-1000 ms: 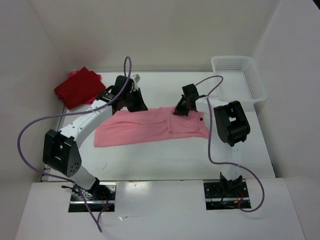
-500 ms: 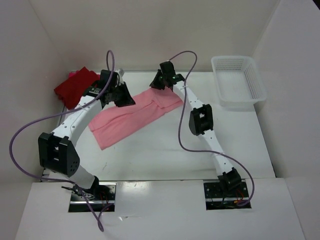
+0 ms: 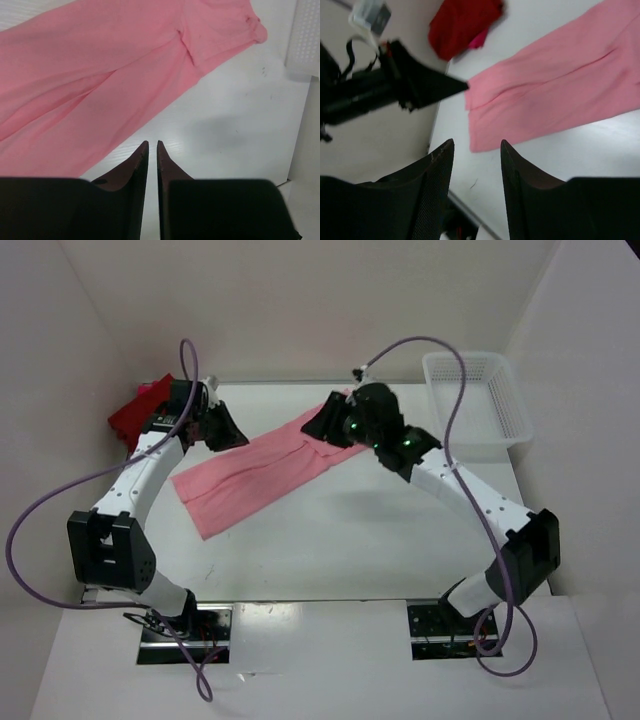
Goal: Fold and stack the t-shirts
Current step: Rotate the tshirt 90 degrees
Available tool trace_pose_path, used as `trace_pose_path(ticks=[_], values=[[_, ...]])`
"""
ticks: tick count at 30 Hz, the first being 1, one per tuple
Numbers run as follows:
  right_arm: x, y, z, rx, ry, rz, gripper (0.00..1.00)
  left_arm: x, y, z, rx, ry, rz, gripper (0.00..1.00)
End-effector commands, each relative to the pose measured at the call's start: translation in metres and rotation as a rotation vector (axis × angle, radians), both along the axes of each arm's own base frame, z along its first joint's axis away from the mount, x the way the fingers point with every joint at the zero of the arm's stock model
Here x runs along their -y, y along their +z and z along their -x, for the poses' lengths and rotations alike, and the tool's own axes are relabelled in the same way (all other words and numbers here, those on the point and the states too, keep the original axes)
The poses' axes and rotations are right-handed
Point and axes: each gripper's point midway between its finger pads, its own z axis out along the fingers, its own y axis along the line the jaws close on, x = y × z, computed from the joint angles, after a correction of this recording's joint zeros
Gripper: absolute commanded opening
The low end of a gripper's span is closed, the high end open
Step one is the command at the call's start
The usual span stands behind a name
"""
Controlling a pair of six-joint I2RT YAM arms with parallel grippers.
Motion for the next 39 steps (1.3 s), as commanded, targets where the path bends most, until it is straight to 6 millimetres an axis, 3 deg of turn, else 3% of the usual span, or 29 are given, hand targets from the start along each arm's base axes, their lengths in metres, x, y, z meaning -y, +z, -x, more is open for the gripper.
trace_pose_path(ticks=[1,2,5,6,7,17,21,25,26,28,29,32,34,35,37,38,39], values=[[-0.064,-0.102,0.049,-0.220,0.121,0.017,0.48,-0.018,0.005,0.003,0.038,0.008,0.010,0.18],[-0.095,-0.107,0.076,-0.222,0.198,0.010,0.48,-0.022,0.005,0.002,0.038,0.017,0.010,0.20],[-0.130,-0.150,0.100,-0.264,0.200,0.056,0.48,-0.031,0.004,0.002,0.041,0.019,-0.009,0.21],[-0.135,-0.157,0.097,-0.271,0.190,0.033,0.48,-0.033,-0.003,0.003,0.022,0.016,-0.025,0.23],[-0.139,-0.174,0.098,-0.295,0.173,0.041,0.48,-0.036,0.002,0.000,0.035,0.026,-0.025,0.23],[-0.167,-0.238,0.079,-0.375,0.032,0.013,0.50,-0.038,-0.005,0.005,0.028,0.038,-0.025,0.23],[-0.175,-0.274,0.073,-0.443,-0.023,0.006,0.50,-0.039,-0.002,0.005,0.037,0.046,-0.033,0.23],[-0.184,-0.279,0.064,-0.469,-0.062,-0.016,0.41,-0.039,0.001,0.002,0.053,0.052,-0.026,0.24],[-0.189,-0.270,0.058,-0.449,-0.069,-0.033,0.37,-0.039,-0.003,0.001,0.043,0.052,-0.026,0.26],[-0.189,-0.280,0.055,-0.466,-0.091,-0.010,0.26,-0.040,0.003,-0.004,0.069,0.059,-0.059,0.27],[-0.196,-0.275,0.053,-0.468,-0.081,-0.017,0.22,-0.043,0.006,-0.006,0.083,0.061,-0.079,0.27],[-0.190,-0.277,0.057,-0.481,-0.083,0.017,0.05,-0.045,0.006,-0.012,0.090,0.066,-0.123,0.27],[-0.181,-0.276,0.063,-0.475,-0.074,0.039,0.01,-0.047,0.005,-0.016,0.090,0.066,-0.136,0.29],[-0.168,-0.273,0.071,-0.477,-0.071,0.054,0.01,-0.047,-0.003,-0.018,0.070,0.064,-0.137,0.31],[-0.151,-0.268,0.077,-0.462,-0.062,0.081,0.01,-0.040,0.000,-0.028,0.093,0.047,-0.129,0.33],[-0.134,-0.280,0.090,-0.479,-0.051,0.124,0.01,-0.032,-0.012,-0.029,0.066,0.027,-0.130,0.34],[-0.129,-0.262,0.095,-0.449,-0.020,0.119,0.01,-0.028,-0.013,-0.034,0.076,0.023,-0.137,0.37]])
